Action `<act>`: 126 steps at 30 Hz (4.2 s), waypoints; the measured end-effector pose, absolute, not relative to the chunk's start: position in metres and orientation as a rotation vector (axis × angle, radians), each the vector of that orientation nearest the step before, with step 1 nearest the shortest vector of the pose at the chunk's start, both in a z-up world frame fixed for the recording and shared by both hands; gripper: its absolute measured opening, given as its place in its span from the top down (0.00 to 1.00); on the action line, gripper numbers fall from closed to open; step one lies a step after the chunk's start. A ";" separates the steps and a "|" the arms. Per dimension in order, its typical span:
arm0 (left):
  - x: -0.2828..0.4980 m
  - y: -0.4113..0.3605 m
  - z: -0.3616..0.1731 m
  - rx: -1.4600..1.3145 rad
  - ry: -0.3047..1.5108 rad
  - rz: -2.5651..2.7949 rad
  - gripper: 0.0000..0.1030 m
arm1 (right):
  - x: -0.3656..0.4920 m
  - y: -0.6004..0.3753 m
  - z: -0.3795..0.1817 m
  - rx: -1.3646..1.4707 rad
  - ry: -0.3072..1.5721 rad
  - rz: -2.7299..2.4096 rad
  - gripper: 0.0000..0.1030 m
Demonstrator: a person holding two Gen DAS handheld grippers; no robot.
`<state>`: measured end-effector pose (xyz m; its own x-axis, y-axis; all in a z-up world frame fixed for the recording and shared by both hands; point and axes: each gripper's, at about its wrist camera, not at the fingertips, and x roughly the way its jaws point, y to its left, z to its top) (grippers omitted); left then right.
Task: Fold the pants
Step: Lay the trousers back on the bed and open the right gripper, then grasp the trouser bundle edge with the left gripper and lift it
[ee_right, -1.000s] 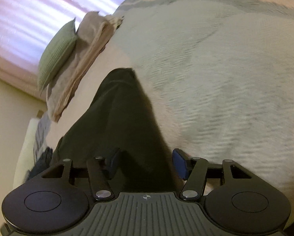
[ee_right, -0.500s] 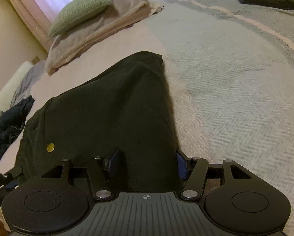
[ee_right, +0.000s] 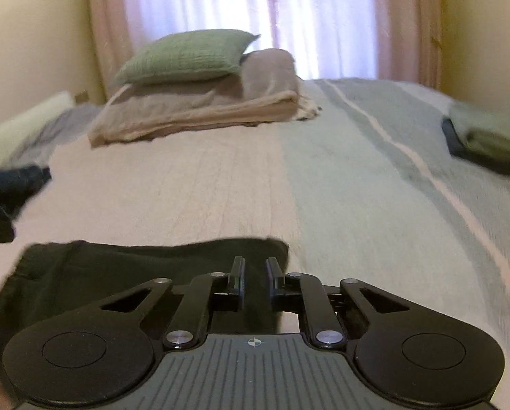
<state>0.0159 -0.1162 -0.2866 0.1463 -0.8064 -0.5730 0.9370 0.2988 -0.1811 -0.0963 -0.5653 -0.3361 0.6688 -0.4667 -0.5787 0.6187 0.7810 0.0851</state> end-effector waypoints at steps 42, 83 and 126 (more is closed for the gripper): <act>-0.020 -0.023 -0.351 0.268 0.673 -1.200 0.68 | -0.173 -0.467 -0.390 0.268 0.672 -0.612 0.91; -0.012 -0.059 -0.263 0.473 0.923 -1.326 0.64 | -0.239 -0.489 -0.358 1.435 0.443 -0.748 0.49; 0.033 -0.345 -0.338 1.131 1.193 -2.140 0.96 | -0.142 -0.374 -0.366 1.605 -0.137 -1.352 0.94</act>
<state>0.0332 -0.3448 -0.3385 -0.5692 0.0133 -0.8221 0.6923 -0.5317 -0.4879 -0.1417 -0.3736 -0.3658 0.3705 -0.6288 -0.6836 0.4794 -0.5010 0.7206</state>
